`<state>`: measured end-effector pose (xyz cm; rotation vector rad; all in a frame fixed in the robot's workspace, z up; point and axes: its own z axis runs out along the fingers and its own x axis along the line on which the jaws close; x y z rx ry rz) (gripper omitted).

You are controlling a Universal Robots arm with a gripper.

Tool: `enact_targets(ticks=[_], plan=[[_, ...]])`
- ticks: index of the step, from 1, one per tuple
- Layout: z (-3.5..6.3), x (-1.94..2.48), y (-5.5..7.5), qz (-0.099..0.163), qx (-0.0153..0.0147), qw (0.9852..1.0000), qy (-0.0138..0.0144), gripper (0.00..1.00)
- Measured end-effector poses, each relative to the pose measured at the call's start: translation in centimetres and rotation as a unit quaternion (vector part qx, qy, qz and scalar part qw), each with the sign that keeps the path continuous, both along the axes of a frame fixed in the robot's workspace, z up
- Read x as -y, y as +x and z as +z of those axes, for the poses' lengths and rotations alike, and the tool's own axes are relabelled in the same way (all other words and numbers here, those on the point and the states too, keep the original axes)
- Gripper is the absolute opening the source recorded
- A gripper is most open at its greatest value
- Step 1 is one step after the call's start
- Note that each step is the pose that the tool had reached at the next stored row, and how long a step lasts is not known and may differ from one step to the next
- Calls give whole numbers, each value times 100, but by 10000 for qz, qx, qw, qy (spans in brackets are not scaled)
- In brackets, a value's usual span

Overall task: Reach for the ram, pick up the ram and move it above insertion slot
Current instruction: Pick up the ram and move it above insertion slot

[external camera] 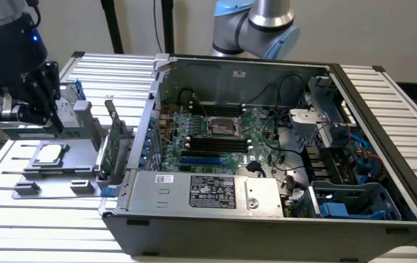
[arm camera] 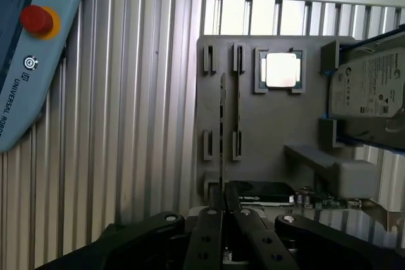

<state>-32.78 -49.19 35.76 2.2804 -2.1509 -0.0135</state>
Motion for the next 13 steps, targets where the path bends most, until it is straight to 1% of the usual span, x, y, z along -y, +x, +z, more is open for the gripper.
enact_targets(ticks=[4, 13], plan=[[45, -9, 121, 0, -1, 10000, 32, 13], [148, -29, 387, 0, -3, 9999, 124, 13]])
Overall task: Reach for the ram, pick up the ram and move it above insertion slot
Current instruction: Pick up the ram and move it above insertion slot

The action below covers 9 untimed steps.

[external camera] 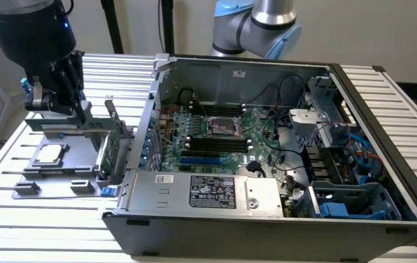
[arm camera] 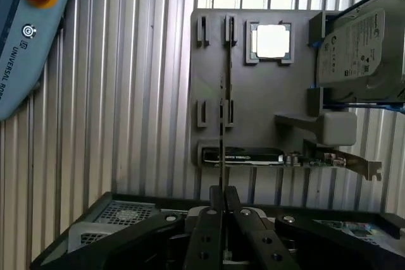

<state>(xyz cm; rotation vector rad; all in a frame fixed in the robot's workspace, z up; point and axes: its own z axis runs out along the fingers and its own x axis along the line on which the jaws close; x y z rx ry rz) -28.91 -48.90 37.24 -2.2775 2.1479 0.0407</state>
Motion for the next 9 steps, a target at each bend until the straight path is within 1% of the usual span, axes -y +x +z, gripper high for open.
enact_targets(ticks=[9], plan=[[117, -19, 251, 1, -8, 10000, 91, 13]])
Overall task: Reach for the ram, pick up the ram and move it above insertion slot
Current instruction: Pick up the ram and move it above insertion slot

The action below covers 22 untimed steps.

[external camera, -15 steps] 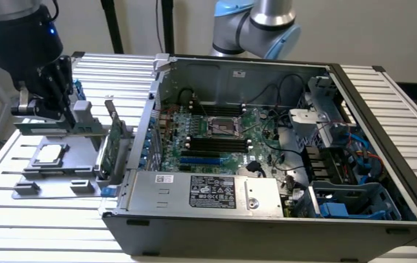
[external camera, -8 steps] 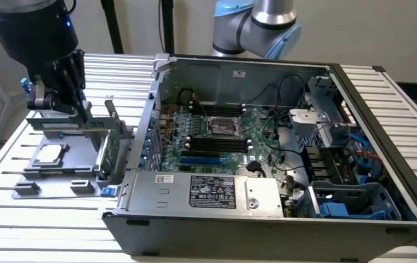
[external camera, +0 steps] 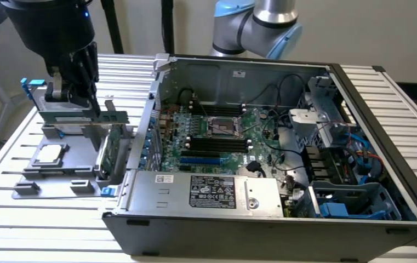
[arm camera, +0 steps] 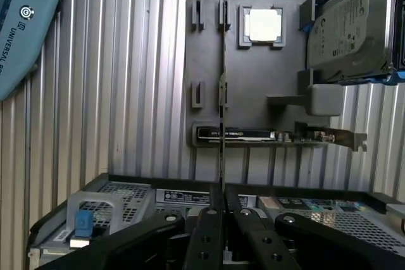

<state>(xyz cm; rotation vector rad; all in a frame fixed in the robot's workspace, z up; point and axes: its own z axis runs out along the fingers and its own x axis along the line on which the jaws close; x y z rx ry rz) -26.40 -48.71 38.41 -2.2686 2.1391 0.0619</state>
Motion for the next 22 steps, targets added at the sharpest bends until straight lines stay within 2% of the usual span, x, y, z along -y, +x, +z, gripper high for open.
enact_targets(ticks=[8, 13, 22], plan=[[65, -31, 242, 0, -1, 10000, 39, 13], [69, -67, 422, 0, -1, 10000, 40, 13], [77, -170, 676, 0, -1, 10000, 40, 13]])
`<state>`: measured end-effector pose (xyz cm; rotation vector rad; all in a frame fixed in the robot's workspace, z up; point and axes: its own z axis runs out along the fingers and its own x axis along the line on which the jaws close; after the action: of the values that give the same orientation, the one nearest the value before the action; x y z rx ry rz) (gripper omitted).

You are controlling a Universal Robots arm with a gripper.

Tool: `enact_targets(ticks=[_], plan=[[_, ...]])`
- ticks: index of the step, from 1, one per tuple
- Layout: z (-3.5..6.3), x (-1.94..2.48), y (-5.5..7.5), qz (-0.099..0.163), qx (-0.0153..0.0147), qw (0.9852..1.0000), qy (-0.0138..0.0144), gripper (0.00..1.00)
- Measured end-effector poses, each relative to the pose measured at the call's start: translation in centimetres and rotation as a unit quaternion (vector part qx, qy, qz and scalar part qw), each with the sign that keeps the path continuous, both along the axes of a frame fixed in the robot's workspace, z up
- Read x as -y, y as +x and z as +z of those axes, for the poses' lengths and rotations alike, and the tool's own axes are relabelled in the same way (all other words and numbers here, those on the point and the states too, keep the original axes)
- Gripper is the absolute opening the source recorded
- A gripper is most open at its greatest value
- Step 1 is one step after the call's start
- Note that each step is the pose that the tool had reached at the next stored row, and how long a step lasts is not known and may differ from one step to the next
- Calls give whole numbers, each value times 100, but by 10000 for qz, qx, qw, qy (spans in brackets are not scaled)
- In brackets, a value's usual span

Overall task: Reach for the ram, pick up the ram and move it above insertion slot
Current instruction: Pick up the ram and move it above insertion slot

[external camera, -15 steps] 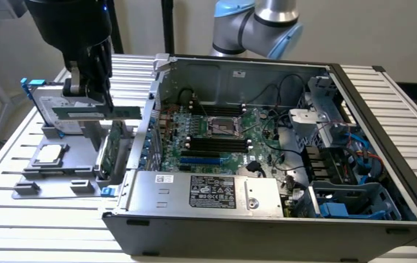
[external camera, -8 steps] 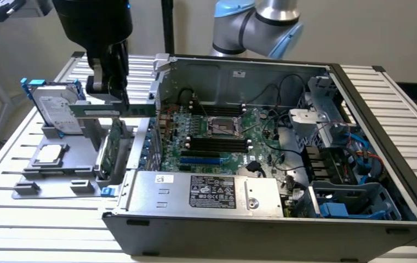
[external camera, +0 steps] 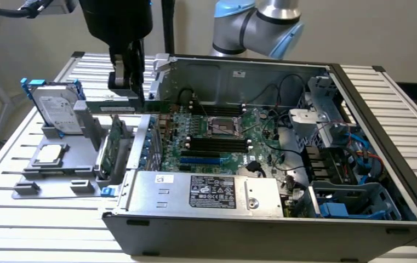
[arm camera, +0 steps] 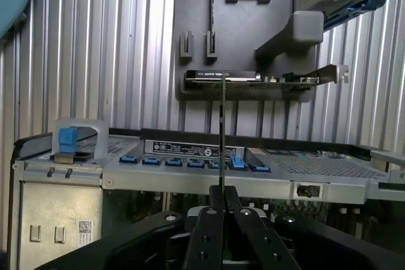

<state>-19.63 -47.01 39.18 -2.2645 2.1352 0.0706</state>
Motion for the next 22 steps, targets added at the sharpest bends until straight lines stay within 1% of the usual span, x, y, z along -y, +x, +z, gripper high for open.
enact_targets(ticks=[13, 22], plan=[[36, -155, 310, 0, 0, 10000, 0, 13], [61, -247, 536, 0, -4, 10000, 0, 13]])
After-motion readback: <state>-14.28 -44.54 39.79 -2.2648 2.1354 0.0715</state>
